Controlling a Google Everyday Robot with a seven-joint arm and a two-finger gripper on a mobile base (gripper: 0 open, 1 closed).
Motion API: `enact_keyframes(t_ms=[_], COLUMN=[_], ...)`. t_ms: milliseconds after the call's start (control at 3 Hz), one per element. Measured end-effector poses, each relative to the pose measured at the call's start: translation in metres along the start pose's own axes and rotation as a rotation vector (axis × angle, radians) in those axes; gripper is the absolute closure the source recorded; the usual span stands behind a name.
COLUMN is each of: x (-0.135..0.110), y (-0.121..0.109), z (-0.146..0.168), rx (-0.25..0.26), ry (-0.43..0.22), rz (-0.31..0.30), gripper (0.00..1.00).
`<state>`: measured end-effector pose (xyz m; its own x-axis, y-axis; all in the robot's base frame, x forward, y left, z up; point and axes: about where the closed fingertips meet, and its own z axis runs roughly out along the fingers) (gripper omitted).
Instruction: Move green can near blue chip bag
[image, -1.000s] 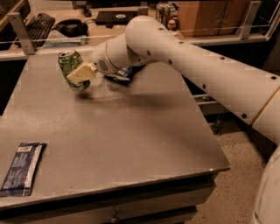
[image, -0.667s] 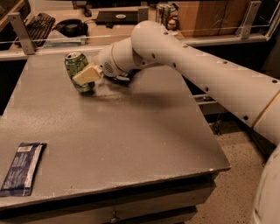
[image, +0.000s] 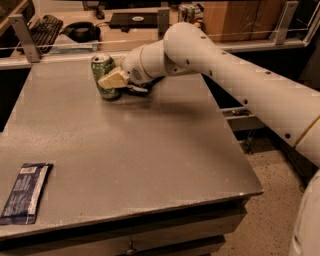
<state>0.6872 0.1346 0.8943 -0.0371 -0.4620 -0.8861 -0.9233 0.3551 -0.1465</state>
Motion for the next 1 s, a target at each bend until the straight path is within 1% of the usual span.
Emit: enact_keyframes(t_ms=[333,667,1000], x=[0.001,0.006,0.012], y=[-0.006,-0.006,-0.008], z=[-0.008,-0.016,-0.063], rx=[0.007,0.013,0.019], ry=[-0.005,0.002,-0.008], rz=[-0.013,-0.011,-0.014], gripper=[0.00,0.00,0.00])
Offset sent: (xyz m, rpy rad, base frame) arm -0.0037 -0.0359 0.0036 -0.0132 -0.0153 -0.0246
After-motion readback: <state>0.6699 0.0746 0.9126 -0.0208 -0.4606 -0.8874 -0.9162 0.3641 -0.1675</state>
